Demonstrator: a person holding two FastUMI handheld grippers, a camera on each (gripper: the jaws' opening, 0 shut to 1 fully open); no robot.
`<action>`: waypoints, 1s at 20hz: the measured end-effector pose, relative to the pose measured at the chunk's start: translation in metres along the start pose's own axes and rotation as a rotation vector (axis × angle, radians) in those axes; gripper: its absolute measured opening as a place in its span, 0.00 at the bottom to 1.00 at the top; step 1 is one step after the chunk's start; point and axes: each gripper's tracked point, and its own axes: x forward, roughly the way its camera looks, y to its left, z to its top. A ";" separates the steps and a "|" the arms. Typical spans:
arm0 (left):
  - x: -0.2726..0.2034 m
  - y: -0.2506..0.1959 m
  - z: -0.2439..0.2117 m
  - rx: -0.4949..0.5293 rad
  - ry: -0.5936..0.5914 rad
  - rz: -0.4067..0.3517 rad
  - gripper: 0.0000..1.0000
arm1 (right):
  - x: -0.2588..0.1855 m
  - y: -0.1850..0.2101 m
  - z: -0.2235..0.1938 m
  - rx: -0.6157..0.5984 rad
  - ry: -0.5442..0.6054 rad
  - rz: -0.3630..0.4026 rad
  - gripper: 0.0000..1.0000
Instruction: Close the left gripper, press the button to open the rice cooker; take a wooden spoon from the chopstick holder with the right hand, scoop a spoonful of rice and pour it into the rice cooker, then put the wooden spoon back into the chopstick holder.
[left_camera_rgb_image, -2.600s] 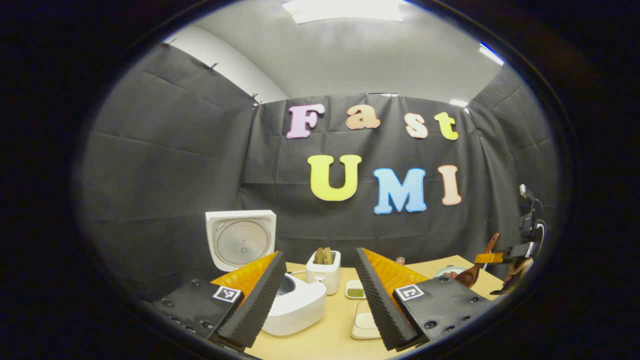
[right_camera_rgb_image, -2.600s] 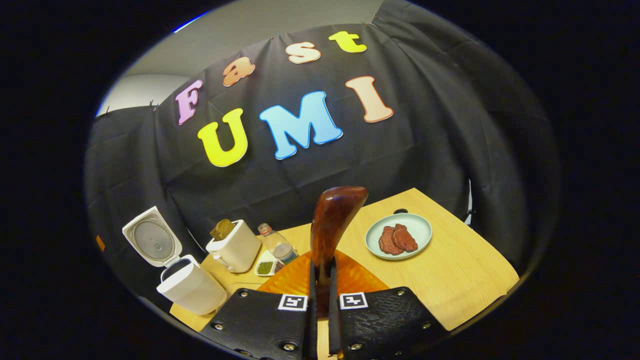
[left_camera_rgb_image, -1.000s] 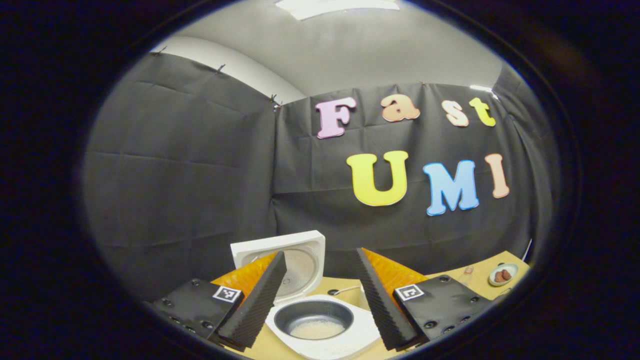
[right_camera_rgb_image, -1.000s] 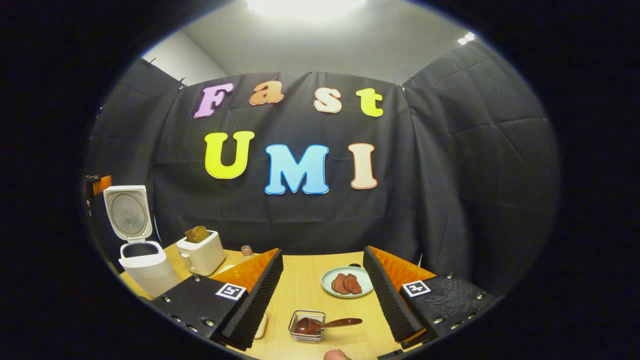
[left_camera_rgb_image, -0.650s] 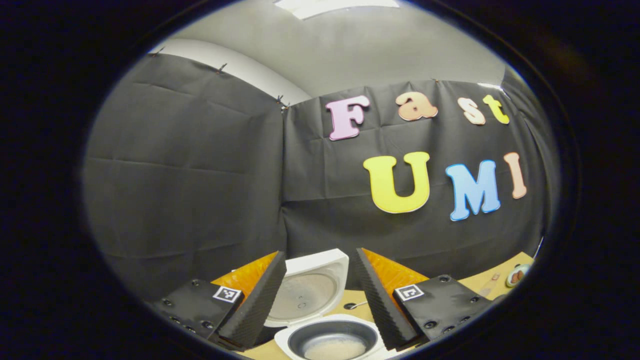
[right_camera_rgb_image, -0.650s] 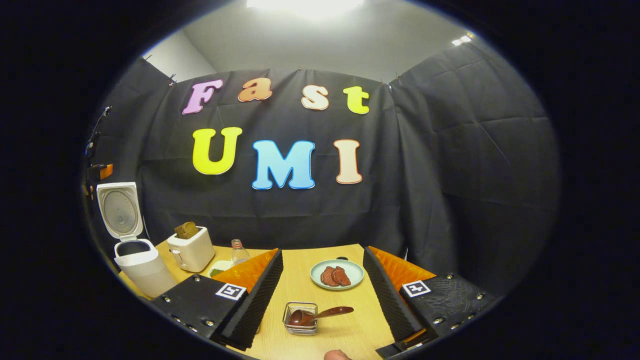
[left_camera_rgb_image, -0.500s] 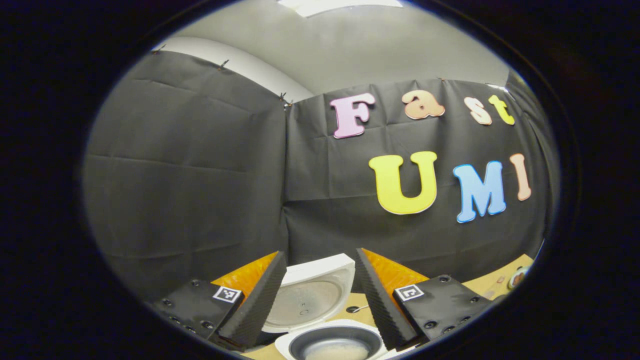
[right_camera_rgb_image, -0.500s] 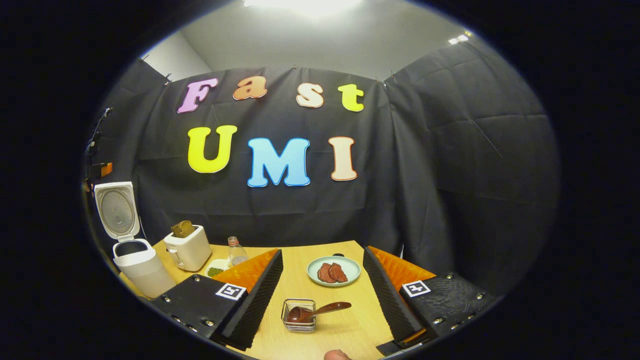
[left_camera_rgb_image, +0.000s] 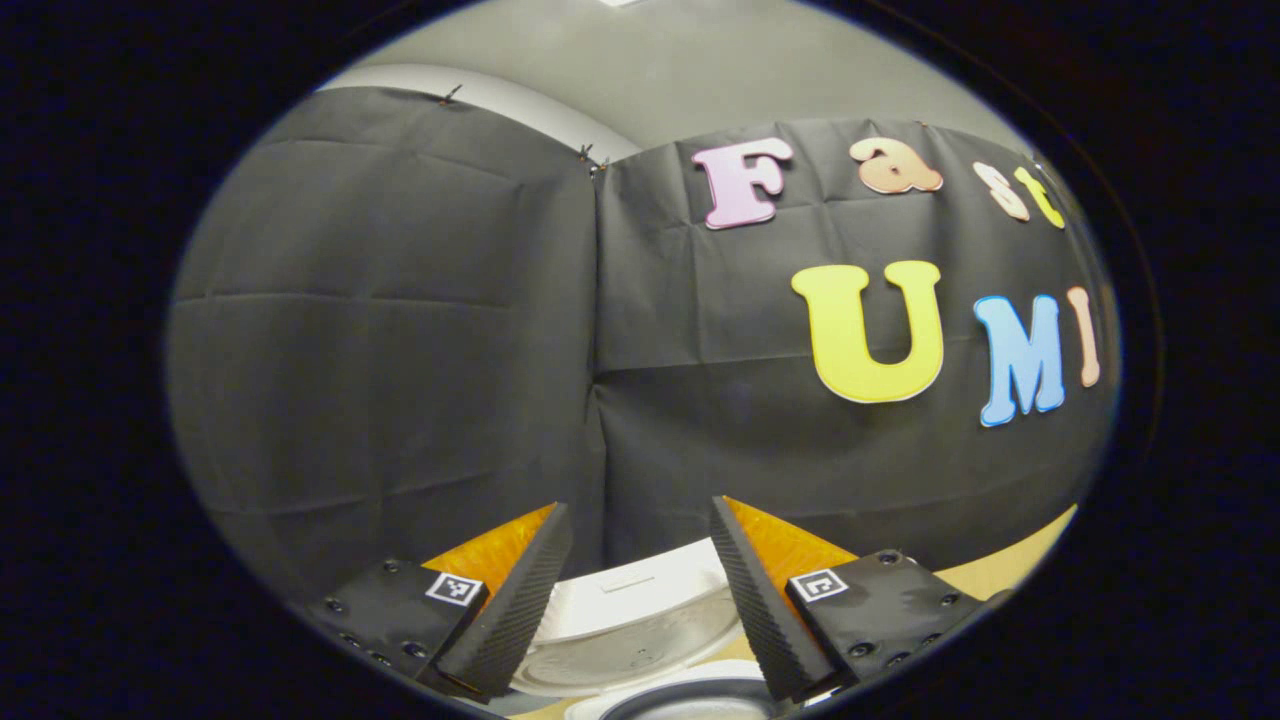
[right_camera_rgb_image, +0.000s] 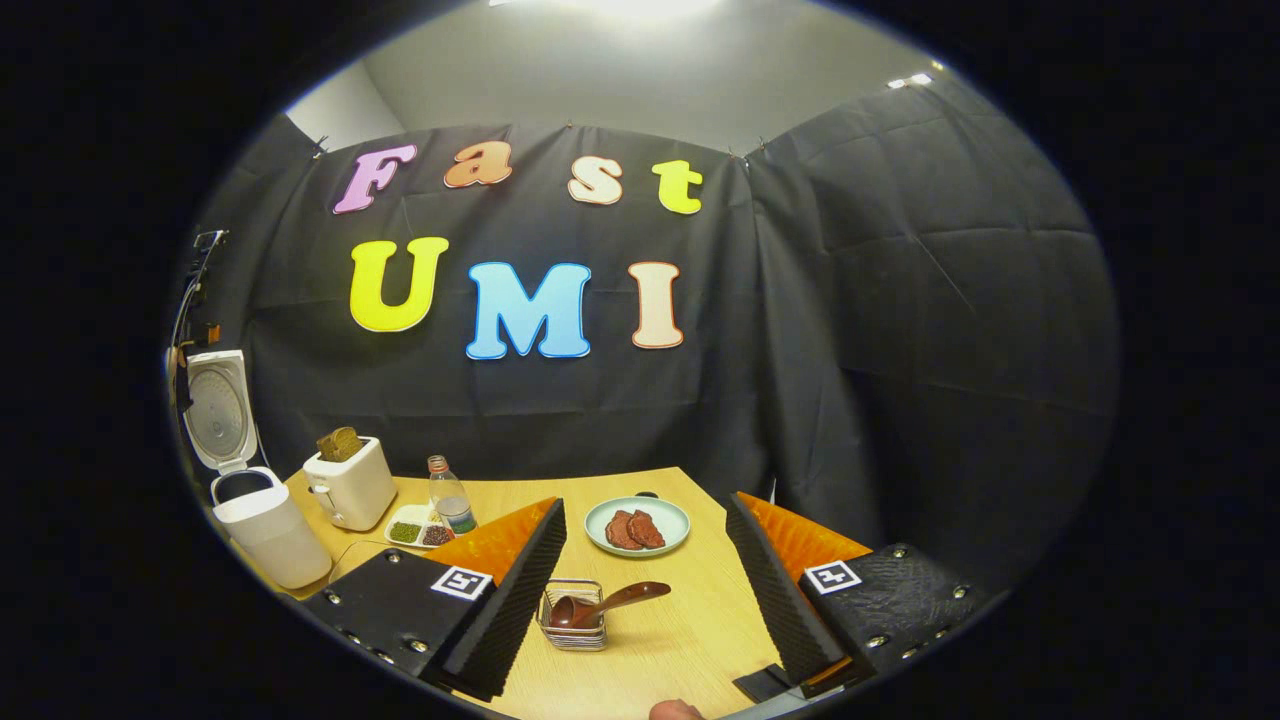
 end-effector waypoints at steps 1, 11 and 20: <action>0.009 0.002 -0.005 -0.002 0.020 0.011 0.96 | 0.000 -0.002 0.001 -0.002 -0.005 -0.002 0.98; 0.010 -0.004 -0.031 -0.064 0.121 0.029 0.96 | -0.001 -0.020 0.013 -0.019 -0.028 0.013 0.98; -0.037 -0.033 -0.044 -0.063 0.145 0.023 0.99 | 0.015 -0.032 0.022 -0.025 -0.039 0.090 0.98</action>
